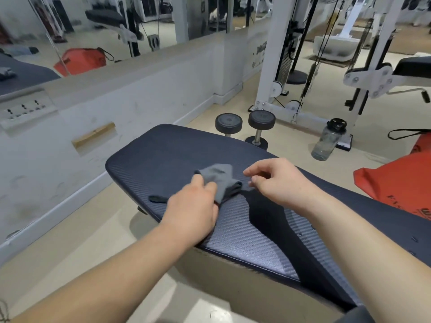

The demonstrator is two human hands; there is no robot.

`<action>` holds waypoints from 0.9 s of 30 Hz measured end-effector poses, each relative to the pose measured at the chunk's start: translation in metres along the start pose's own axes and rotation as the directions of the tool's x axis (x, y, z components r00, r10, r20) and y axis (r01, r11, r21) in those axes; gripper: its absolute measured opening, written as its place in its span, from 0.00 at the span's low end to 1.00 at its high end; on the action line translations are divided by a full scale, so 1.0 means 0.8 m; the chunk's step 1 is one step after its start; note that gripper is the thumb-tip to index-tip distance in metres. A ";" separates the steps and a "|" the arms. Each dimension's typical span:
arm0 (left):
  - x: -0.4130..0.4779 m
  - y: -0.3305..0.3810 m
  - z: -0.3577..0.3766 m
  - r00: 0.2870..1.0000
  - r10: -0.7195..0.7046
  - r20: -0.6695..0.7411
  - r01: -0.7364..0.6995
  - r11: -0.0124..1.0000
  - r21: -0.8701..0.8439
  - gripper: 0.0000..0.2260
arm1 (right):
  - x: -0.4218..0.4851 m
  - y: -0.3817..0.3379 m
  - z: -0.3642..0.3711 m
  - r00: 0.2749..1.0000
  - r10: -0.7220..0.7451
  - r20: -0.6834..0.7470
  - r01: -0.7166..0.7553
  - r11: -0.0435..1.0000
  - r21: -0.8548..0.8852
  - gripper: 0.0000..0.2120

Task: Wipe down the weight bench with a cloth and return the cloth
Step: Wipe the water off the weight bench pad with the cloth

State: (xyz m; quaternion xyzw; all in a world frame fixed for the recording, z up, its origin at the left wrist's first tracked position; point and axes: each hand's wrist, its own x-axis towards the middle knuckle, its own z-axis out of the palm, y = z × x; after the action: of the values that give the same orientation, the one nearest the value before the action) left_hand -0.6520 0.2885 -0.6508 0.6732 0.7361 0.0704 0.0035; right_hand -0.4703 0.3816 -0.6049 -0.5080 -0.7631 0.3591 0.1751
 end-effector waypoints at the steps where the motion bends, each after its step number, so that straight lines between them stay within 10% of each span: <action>1: -0.001 0.001 0.001 1.000 -0.025 -0.009 0.024 1.000 -0.014 0.11 | -0.002 -0.004 0.001 0.999 -0.030 0.036 0.032 0.999 -0.036 0.14; 6: -0.014 -0.004 0.002 0.975 0.214 0.056 -0.183 0.920 -0.346 0.09 | -0.011 -0.028 0.026 0.915 -0.174 0.365 0.298 0.900 -0.319 0.24; 10: -0.011 -0.041 -0.008 0.991 0.130 -0.026 -0.115 0.746 -0.656 0.12 | -0.020 -0.026 0.044 0.900 -0.128 0.417 0.323 0.838 -0.439 0.40; 16: -0.005 -0.065 -0.002 0.984 -0.003 -0.179 -0.105 0.803 -0.587 0.11 | 0.006 -0.007 0.071 0.944 -0.300 0.138 0.326 0.772 -0.545 0.21; 22: 0.001 -0.080 0.013 0.992 -0.004 -0.125 -0.054 0.889 -0.454 0.14 | 0.060 0.063 0.026 0.953 0.039 -0.300 -0.191 0.846 -0.497 0.24; 27: 0.012 -0.084 0.022 0.992 0.042 -0.119 -0.077 0.950 -0.302 0.11 | 0.053 0.044 0.039 0.964 -0.071 -0.256 -0.112 0.766 -0.633 0.14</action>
State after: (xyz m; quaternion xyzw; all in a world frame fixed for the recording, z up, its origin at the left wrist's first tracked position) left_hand -0.7181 0.2942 -0.6747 0.6815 0.6947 0.2209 0.0647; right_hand -0.4850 0.4162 -0.6559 -0.5887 -0.8036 0.0072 0.0871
